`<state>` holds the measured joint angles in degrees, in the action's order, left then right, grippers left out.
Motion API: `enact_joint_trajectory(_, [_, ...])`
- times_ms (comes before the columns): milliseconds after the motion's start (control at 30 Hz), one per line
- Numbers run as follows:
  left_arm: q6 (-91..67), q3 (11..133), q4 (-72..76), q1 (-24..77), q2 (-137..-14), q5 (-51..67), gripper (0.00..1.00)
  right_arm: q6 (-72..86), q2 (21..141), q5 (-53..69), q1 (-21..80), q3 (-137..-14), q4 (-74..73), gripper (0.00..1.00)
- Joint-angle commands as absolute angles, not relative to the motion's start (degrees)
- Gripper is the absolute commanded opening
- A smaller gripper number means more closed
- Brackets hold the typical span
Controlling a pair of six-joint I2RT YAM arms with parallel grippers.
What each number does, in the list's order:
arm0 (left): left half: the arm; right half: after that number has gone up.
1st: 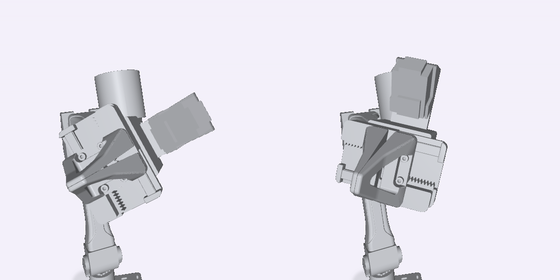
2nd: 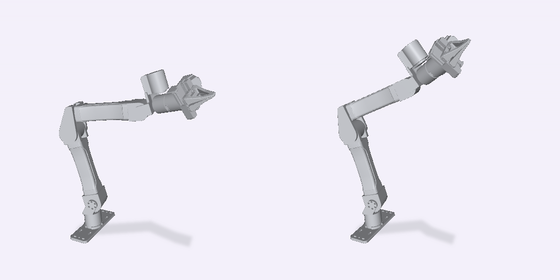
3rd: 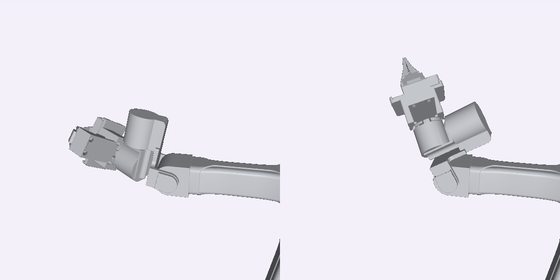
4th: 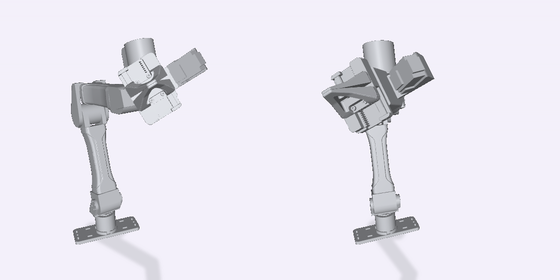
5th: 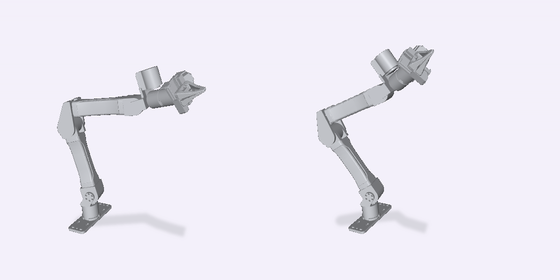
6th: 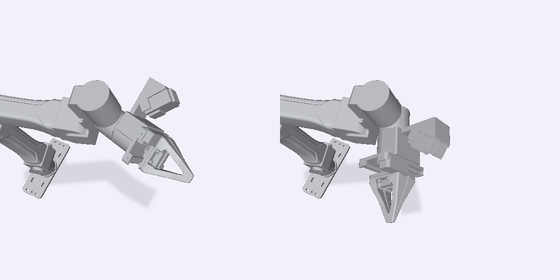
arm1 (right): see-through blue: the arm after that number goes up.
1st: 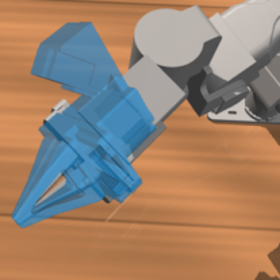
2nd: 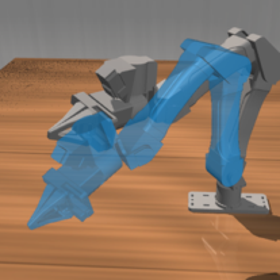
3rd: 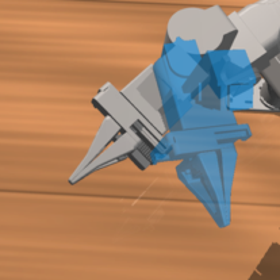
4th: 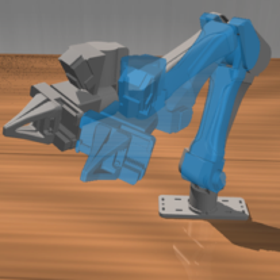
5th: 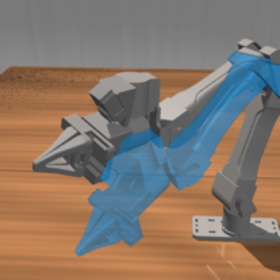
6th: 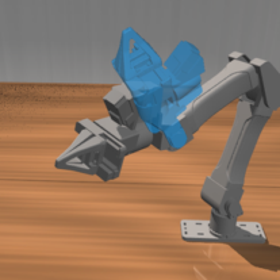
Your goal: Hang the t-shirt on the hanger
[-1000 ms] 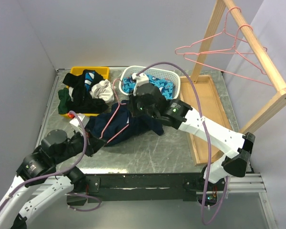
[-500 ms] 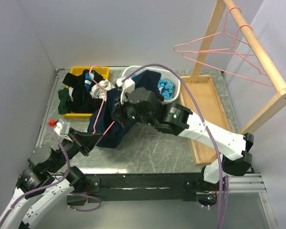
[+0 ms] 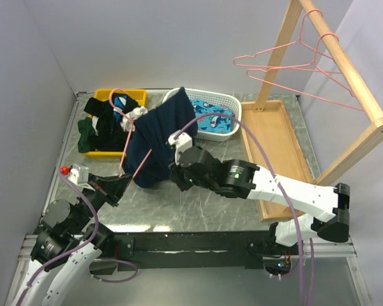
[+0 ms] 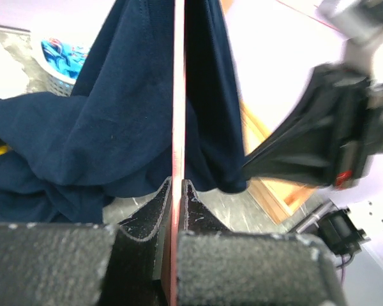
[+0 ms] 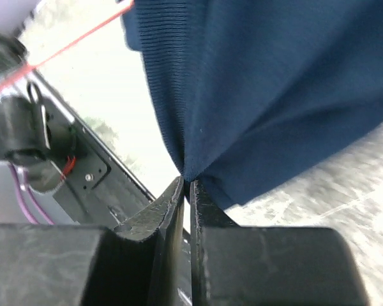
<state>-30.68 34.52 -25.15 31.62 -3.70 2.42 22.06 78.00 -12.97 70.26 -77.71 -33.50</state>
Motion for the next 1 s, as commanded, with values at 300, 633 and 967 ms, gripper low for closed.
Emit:
enact_joint_trajectory(300, [-32.0, 34.1, -12.1, 13.8, -0.2, 19.6, 0.01, 19.2, 89.1, -17.6, 65.6, -118.8, -45.7, 0.13])
enact_joint_trajectory(633, [-24.1, 40.6, -18.8, 19.8, -7.4, 19.5, 0.01, 18.7, 102.4, -15.6, 61.6, -140.9, -50.7, 0.13])
enact_joint_trajectory(967, [-20.2, 43.7, -18.5, 24.3, -18.3, 23.3, 0.01, 19.0, 89.2, -17.2, 60.1, -117.0, -41.9, 0.11])
